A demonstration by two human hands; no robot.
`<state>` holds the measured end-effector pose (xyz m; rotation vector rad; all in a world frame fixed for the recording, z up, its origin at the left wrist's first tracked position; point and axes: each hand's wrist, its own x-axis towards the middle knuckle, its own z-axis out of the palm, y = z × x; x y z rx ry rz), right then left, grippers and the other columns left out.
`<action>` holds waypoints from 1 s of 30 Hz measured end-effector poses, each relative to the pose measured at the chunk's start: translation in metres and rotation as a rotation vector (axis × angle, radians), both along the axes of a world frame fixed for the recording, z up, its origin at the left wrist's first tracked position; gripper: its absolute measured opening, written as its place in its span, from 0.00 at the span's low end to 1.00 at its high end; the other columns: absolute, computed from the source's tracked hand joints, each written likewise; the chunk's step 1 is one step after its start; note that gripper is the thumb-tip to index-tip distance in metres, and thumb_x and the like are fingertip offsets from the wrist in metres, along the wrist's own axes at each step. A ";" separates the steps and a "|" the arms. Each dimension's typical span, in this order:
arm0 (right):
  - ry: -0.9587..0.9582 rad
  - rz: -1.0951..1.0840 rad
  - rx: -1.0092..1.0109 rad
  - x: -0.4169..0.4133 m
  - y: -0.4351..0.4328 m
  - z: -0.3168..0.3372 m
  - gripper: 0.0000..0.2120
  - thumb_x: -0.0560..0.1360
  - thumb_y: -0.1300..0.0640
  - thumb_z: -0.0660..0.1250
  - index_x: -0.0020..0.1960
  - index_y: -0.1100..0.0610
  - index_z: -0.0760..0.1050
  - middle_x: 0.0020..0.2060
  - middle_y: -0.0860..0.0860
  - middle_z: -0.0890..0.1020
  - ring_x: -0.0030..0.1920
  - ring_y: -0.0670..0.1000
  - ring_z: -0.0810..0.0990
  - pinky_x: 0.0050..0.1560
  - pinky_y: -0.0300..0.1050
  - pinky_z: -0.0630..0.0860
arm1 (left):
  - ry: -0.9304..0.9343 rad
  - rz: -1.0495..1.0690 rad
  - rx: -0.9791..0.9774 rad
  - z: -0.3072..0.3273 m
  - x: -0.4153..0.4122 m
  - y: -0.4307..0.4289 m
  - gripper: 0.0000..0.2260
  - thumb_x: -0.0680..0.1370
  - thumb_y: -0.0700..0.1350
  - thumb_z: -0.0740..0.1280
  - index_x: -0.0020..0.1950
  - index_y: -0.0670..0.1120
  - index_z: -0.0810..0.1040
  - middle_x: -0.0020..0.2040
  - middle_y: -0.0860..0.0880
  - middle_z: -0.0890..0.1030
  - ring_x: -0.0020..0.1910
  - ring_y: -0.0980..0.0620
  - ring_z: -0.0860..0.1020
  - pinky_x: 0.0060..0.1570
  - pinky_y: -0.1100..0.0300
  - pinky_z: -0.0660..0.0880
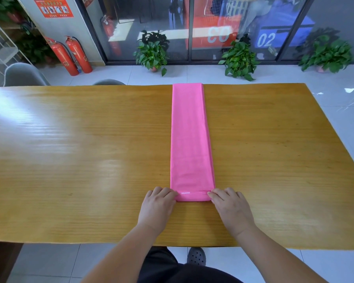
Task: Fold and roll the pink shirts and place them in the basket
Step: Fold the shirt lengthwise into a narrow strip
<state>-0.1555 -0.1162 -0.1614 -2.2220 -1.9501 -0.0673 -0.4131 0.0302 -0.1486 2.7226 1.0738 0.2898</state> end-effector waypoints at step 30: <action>0.168 -0.093 -0.039 0.001 0.000 0.010 0.18 0.82 0.51 0.69 0.71 0.44 0.79 0.61 0.38 0.81 0.56 0.48 0.78 0.51 0.46 0.77 | -0.016 0.170 -0.177 0.011 -0.003 -0.014 0.24 0.80 0.53 0.72 0.76 0.60 0.73 0.57 0.64 0.82 0.61 0.55 0.74 0.58 0.55 0.70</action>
